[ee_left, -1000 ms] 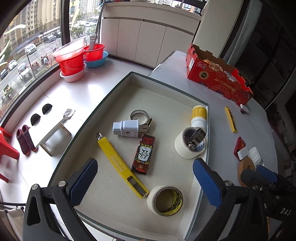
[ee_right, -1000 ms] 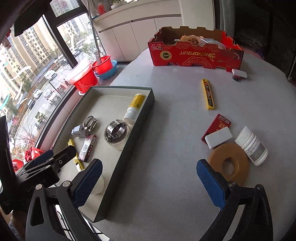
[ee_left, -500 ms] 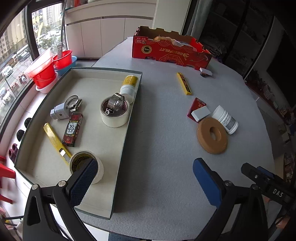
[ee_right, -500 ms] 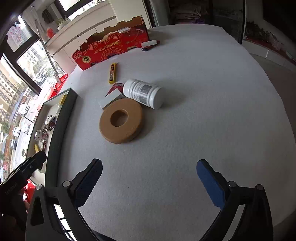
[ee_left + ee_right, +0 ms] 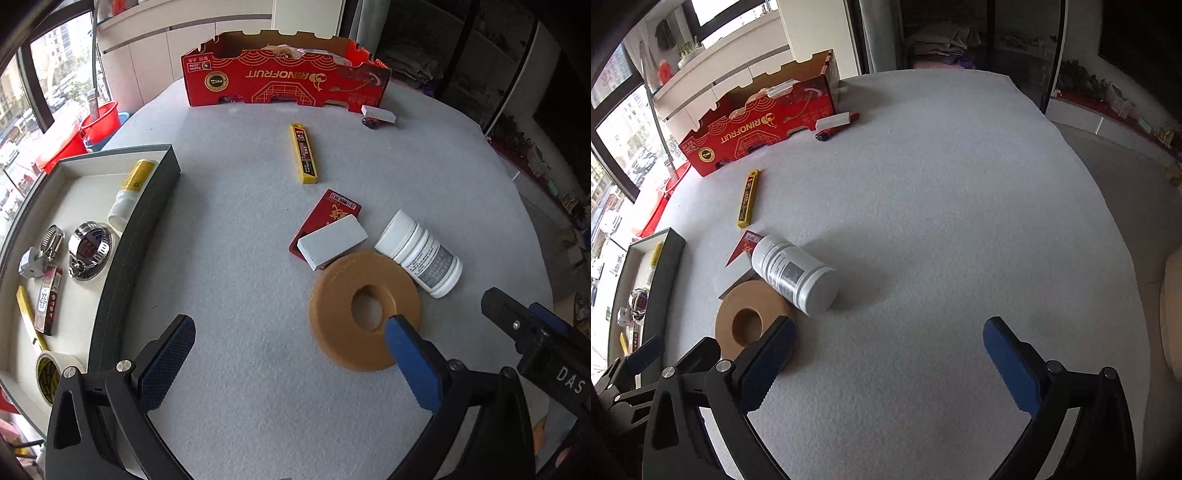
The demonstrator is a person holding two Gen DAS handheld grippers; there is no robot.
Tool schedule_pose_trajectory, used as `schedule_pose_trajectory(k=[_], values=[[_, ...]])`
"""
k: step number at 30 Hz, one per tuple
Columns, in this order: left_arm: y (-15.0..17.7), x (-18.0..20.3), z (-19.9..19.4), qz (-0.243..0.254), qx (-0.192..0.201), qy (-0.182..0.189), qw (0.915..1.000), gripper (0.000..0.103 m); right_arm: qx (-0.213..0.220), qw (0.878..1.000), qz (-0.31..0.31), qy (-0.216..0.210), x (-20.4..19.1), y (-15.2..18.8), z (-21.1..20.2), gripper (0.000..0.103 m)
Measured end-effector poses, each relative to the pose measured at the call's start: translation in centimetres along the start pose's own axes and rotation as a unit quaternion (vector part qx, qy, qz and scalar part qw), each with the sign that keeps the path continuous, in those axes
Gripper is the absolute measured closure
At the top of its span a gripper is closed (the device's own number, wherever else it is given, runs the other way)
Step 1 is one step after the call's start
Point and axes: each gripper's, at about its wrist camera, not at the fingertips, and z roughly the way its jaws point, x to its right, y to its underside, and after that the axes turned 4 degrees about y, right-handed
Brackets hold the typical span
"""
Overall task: Organize rigid objects
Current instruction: 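Move left tool to beige tape ring while right tool approaches white bottle, then close left gripper on beige tape ring while right gripper grasps white bottle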
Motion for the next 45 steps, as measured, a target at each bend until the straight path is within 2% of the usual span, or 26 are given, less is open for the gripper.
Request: schedule_pose_trajectory(k=[5,8,14,19,23,27,30,33,39,44,45], values=[[-0.5,1.0,3.4,0.002,-0.032,-0.019,0.9993,0.0,0.007,0.999,0.028,-0.022,1.3,-0.7,0.1,0.001],[-0.2,0.6,4.0,0.005,-0.03,-0.038,0.9988,0.0,0.005,0.999,0.022,-0.041,0.6,-1.3,0.6,0.001],[0.8,-1.7,2.8,0.023,-0.023,-0.061,0.9976,0.0,0.001,0.997,-0.07,-0.046,-4.2,-2.4,2.7,0.001],[1.5,-3.3,2.2,0.012,-0.025,-0.054,0.9982,0.0,-0.014,0.988,-0.153,-0.018,-8.0,-2.5,5.1,0.001],[1.6,-3.5,2.3,0.006,-0.024,-0.047,0.9986,0.0,-0.035,0.982,-0.183,-0.002,-9.2,-2.2,6.4,0.001],[1.6,-3.5,2.2,0.003,-0.023,-0.047,0.9986,0.0,-0.031,0.979,-0.2,0.013,-9.1,-1.5,6.2,0.046],[1.7,-3.4,2.1,0.003,-0.024,-0.048,0.9986,0.0,-0.038,0.981,-0.192,0.006,-7.8,-0.8,5.5,0.062],[2.0,-3.3,1.5,0.002,-0.017,-0.048,0.9987,0.0,-0.039,0.985,-0.17,0.016,-4.9,0.6,4.1,0.062],[2.5,-1.2,-0.9,0.019,0.019,-0.021,0.9994,0.0,-0.037,0.991,-0.122,0.033,1.0,4.2,1.1,0.062],[1.8,1.7,1.2,0.039,-0.003,-0.017,0.9991,0.0,-0.031,0.992,-0.115,0.039,1.7,5.0,0.5,0.062],[1.7,2.2,1.7,0.045,-0.009,-0.027,0.9986,0.0,-0.029,0.992,-0.114,0.042,1.7,5.0,0.5,0.062]])
